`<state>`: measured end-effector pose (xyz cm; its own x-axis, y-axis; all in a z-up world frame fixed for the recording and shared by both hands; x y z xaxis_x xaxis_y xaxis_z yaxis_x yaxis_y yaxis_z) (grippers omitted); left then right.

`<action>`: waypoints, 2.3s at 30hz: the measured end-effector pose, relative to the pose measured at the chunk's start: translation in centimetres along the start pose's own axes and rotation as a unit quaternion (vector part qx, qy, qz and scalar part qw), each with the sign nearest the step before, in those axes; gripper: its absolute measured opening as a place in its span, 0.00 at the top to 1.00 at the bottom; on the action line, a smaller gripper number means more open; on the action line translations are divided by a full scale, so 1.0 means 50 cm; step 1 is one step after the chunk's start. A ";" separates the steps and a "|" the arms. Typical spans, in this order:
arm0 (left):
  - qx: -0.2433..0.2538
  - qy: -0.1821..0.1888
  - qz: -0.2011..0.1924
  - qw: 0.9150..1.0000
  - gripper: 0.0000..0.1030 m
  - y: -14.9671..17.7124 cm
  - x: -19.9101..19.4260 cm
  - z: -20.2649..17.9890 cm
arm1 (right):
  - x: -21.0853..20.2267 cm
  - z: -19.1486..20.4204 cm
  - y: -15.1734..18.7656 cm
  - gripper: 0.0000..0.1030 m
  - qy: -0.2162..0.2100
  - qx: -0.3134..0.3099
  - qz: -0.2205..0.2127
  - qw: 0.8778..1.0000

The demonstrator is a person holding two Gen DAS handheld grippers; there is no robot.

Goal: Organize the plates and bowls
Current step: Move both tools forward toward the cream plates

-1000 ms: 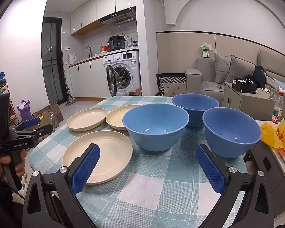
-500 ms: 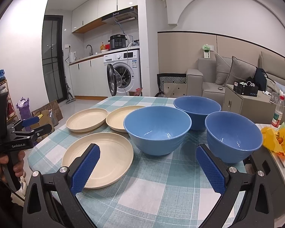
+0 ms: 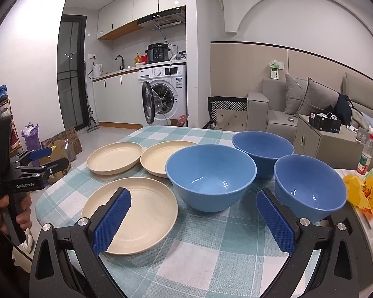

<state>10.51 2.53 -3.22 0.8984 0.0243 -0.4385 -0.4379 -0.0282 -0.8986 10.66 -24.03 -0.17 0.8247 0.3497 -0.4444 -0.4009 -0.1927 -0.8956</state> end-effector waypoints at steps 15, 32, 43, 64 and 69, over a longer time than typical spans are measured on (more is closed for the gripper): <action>-0.009 0.009 0.012 1.000 0.00 -0.015 0.031 0.012 | 0.049 0.007 -0.035 0.00 -0.006 -0.004 0.009 1.000; -0.020 -0.011 0.022 0.999 0.00 -0.039 0.069 0.068 | 0.122 0.035 -0.100 0.00 -0.035 -0.020 0.035 0.999; -0.018 -0.031 0.034 0.999 0.00 -0.060 0.102 0.109 | 0.178 0.081 -0.147 0.00 -0.068 -0.032 0.050 0.996; -0.031 -0.044 0.056 0.997 0.00 -0.058 0.151 0.162 | 0.307 0.199 -0.204 0.00 -0.113 -0.060 0.091 0.988; -0.032 -0.044 0.064 0.996 0.00 -0.053 0.166 0.168 | 0.345 0.227 -0.206 0.00 -0.120 -0.061 0.102 0.986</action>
<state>18.87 11.19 -4.61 0.8279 0.1047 -0.5510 -0.5425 -0.0996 -0.8341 24.50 -5.62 1.17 0.6075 0.4960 -0.6204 -0.4859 -0.3858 -0.7843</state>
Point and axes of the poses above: each gripper's, at about its wrist camera, not at the fingertips, and x roughly the way its jaws point, z to its left, y to its underside, the point moved 10 cm from there along x, roughly the way its jaws point
